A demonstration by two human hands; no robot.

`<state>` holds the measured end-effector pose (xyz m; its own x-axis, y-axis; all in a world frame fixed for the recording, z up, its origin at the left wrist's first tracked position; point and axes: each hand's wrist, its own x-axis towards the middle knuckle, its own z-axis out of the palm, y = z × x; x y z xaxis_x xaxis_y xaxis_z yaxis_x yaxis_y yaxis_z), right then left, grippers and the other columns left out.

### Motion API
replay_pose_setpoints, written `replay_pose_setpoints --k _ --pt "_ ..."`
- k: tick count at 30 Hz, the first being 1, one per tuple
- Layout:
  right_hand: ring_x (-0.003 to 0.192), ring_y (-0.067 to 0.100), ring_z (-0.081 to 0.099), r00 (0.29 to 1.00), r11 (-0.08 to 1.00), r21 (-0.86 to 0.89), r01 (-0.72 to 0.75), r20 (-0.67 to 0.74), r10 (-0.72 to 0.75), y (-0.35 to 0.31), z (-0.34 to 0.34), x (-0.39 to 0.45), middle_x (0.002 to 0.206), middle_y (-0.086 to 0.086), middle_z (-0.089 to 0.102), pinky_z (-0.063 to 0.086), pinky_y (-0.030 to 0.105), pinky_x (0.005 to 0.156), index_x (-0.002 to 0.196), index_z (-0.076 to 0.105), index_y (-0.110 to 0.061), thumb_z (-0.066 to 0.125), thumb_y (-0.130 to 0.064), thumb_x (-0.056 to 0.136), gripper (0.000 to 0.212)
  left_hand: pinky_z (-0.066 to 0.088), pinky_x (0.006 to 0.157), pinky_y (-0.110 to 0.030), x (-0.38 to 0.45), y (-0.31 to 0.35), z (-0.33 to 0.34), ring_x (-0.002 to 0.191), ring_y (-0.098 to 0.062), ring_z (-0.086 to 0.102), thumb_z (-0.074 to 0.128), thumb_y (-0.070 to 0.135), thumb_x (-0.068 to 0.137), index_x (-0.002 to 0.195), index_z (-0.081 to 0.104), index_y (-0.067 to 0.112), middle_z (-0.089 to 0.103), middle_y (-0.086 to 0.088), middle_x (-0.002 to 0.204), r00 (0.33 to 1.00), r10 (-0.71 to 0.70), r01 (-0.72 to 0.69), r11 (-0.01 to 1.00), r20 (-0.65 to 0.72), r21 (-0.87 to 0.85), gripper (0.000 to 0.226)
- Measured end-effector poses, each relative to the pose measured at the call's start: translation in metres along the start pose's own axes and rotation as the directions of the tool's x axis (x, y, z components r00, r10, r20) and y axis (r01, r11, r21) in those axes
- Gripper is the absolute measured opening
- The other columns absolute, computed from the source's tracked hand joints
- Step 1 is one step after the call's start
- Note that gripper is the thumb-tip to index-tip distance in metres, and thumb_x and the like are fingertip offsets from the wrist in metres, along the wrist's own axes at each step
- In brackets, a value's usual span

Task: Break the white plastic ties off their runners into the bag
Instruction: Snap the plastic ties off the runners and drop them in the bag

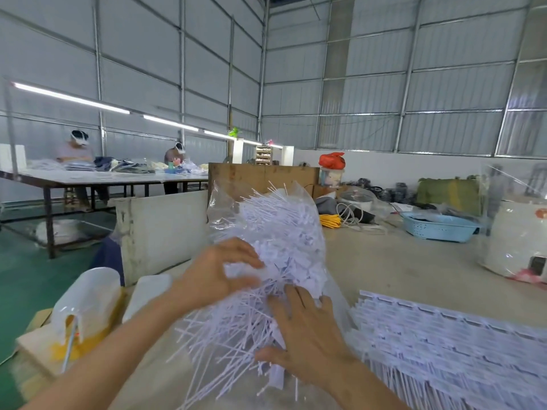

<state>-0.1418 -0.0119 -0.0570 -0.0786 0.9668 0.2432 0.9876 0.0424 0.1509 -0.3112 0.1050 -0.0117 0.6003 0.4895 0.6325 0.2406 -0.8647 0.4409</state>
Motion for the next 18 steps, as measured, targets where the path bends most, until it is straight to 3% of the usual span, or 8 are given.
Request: replay_pose_setpoints --k 2,3,5,7,9,12,15,18 --pt "0.140 0.027 0.011 1.000 0.998 -0.065 -0.006 0.021 0.007 0.003 -0.003 0.001 0.154 0.011 0.008 0.016 0.056 0.106 0.146 0.011 -0.018 0.040 -0.066 0.085 0.083 0.047 0.082 -0.018 0.016 -0.028 -0.015 0.086 -0.009 0.063 0.070 0.015 0.085 0.094 0.074 0.021 0.071 0.001 0.102 0.948 -0.204 0.223 0.973 -0.245 0.054 0.012" --pt "0.139 0.029 0.012 0.999 0.996 -0.089 -0.018 0.026 0.021 0.002 -0.004 0.002 0.154 0.012 0.008 0.016 0.057 0.106 0.145 0.015 -0.014 0.042 -0.064 0.086 0.082 0.045 0.084 -0.022 0.023 -0.045 -0.021 0.090 -0.016 0.062 0.064 0.014 0.089 0.102 0.071 0.014 0.070 -0.005 0.107 0.908 -0.330 0.381 0.906 -0.257 0.184 0.015" --pt "0.141 0.035 0.006 0.999 0.991 -0.130 -0.022 0.022 0.025 -0.003 -0.008 0.005 0.155 0.015 0.000 0.010 0.061 0.107 0.144 0.015 -0.009 0.047 -0.060 0.086 0.084 0.043 0.088 -0.027 0.030 -0.078 -0.024 0.103 -0.024 0.059 0.063 0.023 0.090 0.120 0.060 0.008 0.064 -0.010 0.119 0.818 -0.563 0.563 0.744 -0.116 0.360 0.034" --pt "0.142 0.041 -0.011 0.999 0.992 -0.119 0.042 0.034 -0.038 -0.012 -0.009 0.010 0.155 0.017 -0.014 -0.004 0.066 0.107 0.148 -0.004 -0.014 0.051 -0.062 0.085 0.096 0.044 0.086 -0.025 0.031 -0.098 -0.017 0.103 -0.022 0.059 0.069 0.034 0.085 0.122 0.057 0.010 0.063 -0.009 0.117 0.749 -0.662 0.609 0.698 0.016 0.376 0.046" --pt "0.136 0.043 -0.028 0.986 0.982 -0.093 0.161 0.047 -0.158 -0.022 -0.010 0.017 0.152 0.017 -0.027 -0.017 0.069 0.100 0.142 -0.024 -0.032 0.056 -0.063 0.081 0.105 0.045 0.078 -0.025 0.033 -0.103 -0.009 0.094 -0.023 0.063 0.067 0.035 0.086 0.099 0.067 0.011 0.068 -0.008 0.100 0.798 -0.603 0.557 0.733 -0.006 0.392 0.027" --pt "0.132 0.048 -0.031 0.972 0.967 -0.108 0.230 0.070 -0.224 -0.034 -0.008 0.029 0.151 0.014 -0.031 -0.017 0.075 0.094 0.141 -0.019 -0.041 0.062 -0.057 0.079 0.104 0.051 0.073 -0.034 0.034 -0.094 -0.006 0.082 -0.030 0.066 0.052 0.026 0.095 0.070 0.057 0.016 0.067 -0.007 0.078 0.869 -0.473 0.493 0.794 -0.147 0.356 0.028" --pt "0.137 0.052 -0.014 0.981 0.983 -0.049 0.176 0.089 -0.171 -0.035 -0.007 0.034 0.155 0.012 -0.019 0.005 0.073 0.102 0.145 0.000 -0.035 0.059 -0.048 0.086 0.085 0.044 0.066 -0.040 0.037 -0.078 -0.012 0.081 -0.039 0.063 0.041 0.025 0.100 0.084 0.055 0.006 0.066 -0.019 0.082 0.885 -0.328 0.444 0.809 -0.331 0.386 0.028" --pt "0.133 0.054 0.009 0.993 0.990 -0.090 0.113 0.047 -0.109 -0.030 -0.011 0.035 0.153 0.017 0.002 0.024 0.066 0.098 0.142 0.012 -0.031 0.047 -0.043 0.094 0.062 0.043 0.067 -0.042 0.048 -0.058 -0.025 0.082 -0.041 0.060 0.039 0.024 0.101 0.086 0.056 0.001 0.064 -0.025 0.083 0.906 -0.196 0.357 0.830 -0.375 0.429 0.032"
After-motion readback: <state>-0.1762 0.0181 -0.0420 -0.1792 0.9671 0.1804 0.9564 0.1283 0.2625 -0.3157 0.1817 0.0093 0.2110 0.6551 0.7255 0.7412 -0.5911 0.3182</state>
